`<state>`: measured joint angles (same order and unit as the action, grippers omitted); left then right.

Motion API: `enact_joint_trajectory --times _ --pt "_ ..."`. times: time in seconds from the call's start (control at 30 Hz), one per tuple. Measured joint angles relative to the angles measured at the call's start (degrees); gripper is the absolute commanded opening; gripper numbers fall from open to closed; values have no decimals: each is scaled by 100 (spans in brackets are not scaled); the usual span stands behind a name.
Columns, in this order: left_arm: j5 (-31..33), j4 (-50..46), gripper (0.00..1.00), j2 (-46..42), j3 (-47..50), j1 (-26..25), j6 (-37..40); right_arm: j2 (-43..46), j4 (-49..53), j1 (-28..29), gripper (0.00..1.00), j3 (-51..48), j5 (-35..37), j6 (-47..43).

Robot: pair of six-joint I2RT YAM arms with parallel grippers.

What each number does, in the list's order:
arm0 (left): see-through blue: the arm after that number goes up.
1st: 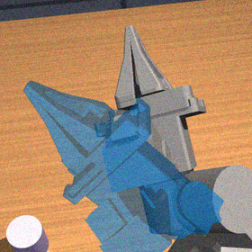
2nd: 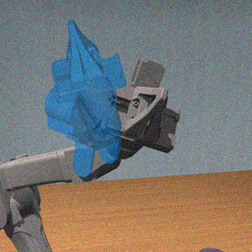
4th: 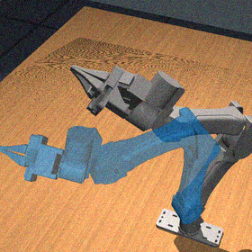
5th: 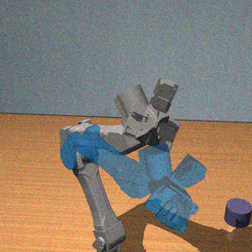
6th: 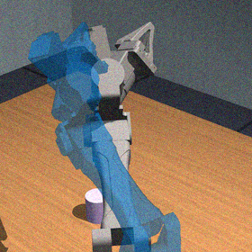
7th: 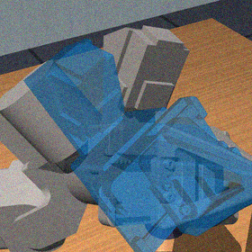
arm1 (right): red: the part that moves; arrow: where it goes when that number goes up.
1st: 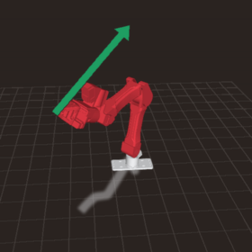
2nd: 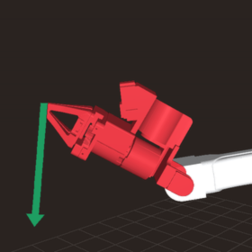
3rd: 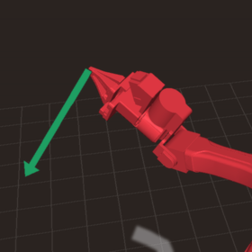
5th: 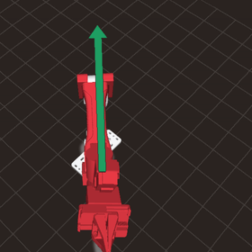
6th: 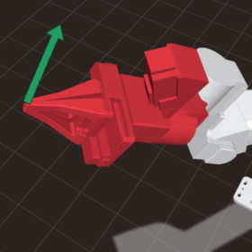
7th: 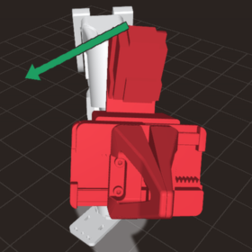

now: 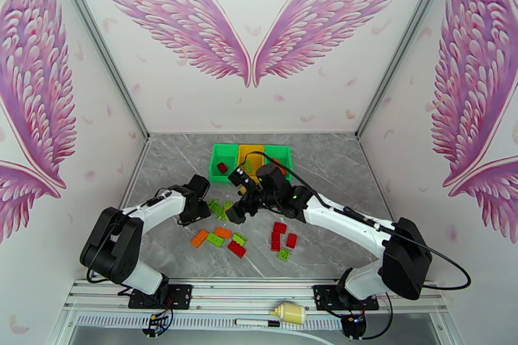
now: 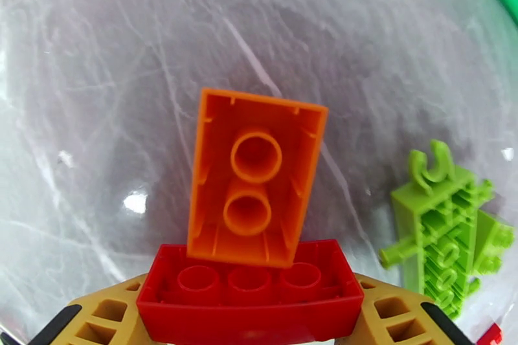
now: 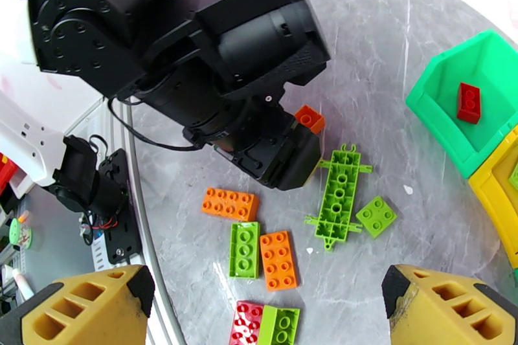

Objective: Sort the legos into containers by color

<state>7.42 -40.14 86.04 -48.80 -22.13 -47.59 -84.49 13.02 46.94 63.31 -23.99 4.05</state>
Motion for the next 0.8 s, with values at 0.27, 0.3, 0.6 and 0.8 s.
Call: enact_joint_trajectory --times 0.27,0.3,0.6,0.8 --pt "262 -11 57 -667 -323 -186 -66 179 -411 0 99 -179 518 247" --pt "278 39 57 -669 -417 -203 -61 208 -433 0 99 -201 614 264" --pt "293 424 56 -4 -1777 -240 -116 498 -688 -61 99 -468 1165 503" --pt "267 446 57 1102 -2986 -264 -590 562 -699 -153 99 -553 1316 540"
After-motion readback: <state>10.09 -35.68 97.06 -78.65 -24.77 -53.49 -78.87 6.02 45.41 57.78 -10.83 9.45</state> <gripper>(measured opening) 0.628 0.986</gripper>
